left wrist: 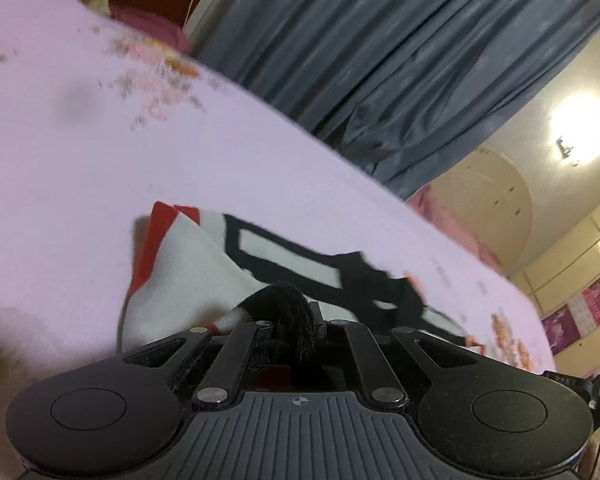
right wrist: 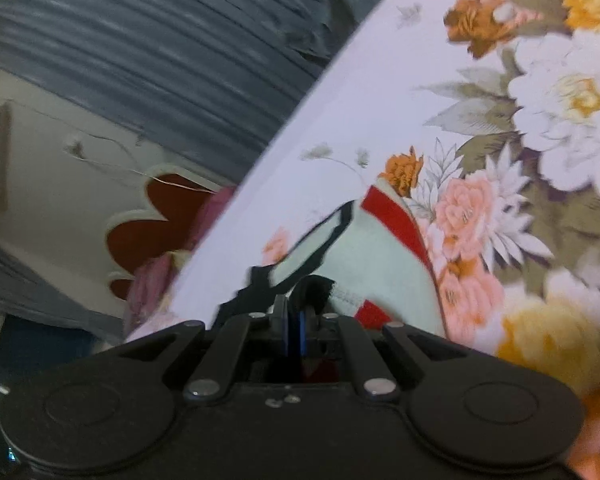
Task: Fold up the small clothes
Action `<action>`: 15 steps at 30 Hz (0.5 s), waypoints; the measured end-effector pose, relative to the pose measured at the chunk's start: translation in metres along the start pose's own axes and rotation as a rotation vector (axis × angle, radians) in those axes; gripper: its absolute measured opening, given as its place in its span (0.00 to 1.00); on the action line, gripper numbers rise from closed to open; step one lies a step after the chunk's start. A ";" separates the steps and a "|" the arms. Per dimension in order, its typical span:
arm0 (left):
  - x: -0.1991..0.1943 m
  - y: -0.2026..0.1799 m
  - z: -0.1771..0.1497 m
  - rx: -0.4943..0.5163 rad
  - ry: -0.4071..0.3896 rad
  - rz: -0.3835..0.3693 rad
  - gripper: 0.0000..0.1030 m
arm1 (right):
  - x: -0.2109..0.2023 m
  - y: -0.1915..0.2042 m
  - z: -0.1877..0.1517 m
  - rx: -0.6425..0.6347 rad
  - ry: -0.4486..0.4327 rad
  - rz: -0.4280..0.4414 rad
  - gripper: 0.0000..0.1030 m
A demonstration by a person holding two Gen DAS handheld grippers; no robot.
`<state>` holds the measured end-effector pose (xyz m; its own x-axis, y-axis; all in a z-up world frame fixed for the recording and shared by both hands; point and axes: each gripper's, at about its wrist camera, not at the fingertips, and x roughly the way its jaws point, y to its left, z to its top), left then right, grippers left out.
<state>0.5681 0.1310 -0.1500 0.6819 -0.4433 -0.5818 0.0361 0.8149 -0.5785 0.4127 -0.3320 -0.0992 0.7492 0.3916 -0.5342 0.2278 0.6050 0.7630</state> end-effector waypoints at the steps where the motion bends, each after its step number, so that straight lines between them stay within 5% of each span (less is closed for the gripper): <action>1: 0.009 0.002 0.002 0.002 0.011 0.002 0.04 | 0.010 -0.002 0.003 -0.007 0.007 -0.016 0.05; 3: 0.019 0.005 0.002 0.009 0.001 -0.017 0.05 | 0.024 -0.004 0.006 -0.033 -0.004 -0.026 0.13; 5: 0.026 0.005 0.001 0.021 -0.018 -0.044 0.16 | 0.031 0.001 0.009 -0.078 -0.039 -0.046 0.19; 7: 0.027 0.003 -0.001 0.048 -0.069 -0.047 0.52 | 0.034 0.007 0.011 -0.116 -0.085 -0.063 0.38; 8: 0.031 0.003 0.002 0.052 -0.089 -0.051 0.59 | 0.033 0.010 0.011 -0.136 -0.112 -0.081 0.56; 9: 0.030 0.001 0.002 0.054 -0.108 -0.059 0.65 | 0.030 0.013 0.011 -0.157 -0.141 -0.095 0.62; 15: 0.032 -0.013 0.003 0.241 -0.085 0.063 0.66 | 0.023 0.024 0.006 -0.331 -0.146 -0.115 0.52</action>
<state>0.5911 0.1071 -0.1591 0.7472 -0.3639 -0.5562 0.1572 0.9098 -0.3841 0.4393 -0.3125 -0.0914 0.8167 0.2194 -0.5338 0.1202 0.8400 0.5291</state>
